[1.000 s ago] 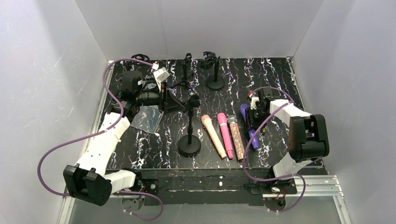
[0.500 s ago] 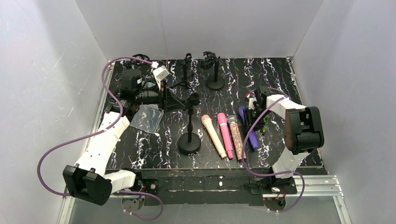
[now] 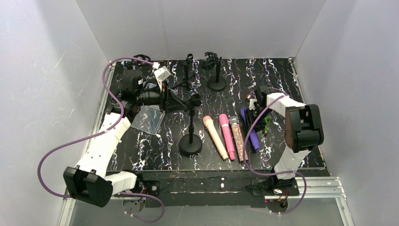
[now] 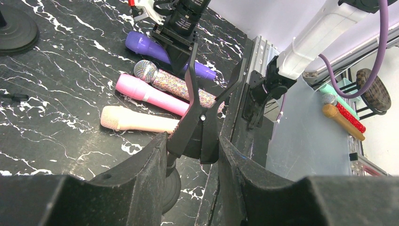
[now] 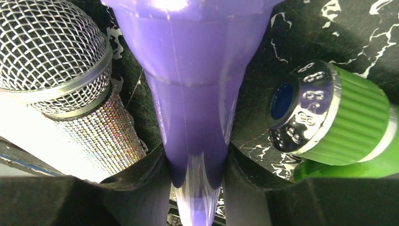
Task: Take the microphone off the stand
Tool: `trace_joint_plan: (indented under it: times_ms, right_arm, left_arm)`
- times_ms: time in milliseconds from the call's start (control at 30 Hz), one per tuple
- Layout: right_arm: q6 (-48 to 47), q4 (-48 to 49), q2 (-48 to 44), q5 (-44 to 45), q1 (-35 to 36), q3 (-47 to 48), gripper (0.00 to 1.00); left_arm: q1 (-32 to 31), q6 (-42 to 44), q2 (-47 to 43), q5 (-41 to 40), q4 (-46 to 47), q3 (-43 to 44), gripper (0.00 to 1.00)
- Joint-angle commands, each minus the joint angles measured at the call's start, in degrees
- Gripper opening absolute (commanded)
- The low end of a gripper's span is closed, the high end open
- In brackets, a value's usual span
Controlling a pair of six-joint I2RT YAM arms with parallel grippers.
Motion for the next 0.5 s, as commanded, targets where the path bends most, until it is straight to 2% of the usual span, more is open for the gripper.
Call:
trace_joint_plan:
  times_ms: [0, 200, 467]
  right_arm:
    - [-0.6, -1.2, 2.2, 0.1, 0.8, 0.4, 0.41]
    - [-0.8, -2.0, 2.6, -0.1, 1.0, 0.8, 0.52]
    - [-1.3, -3.2, 2.9, -0.5, 1.2, 1.2, 0.56]
  left_arm:
    - [-0.2, -0.4, -1.2, 4.1, 1.5, 2.7, 0.0]
    - [-0.3, -0.2, -1.5, 4.1, 1.6, 2.3, 0.0]
    - [-0.2, -0.3, -1.0, 4.1, 1.3, 3.1, 0.0]
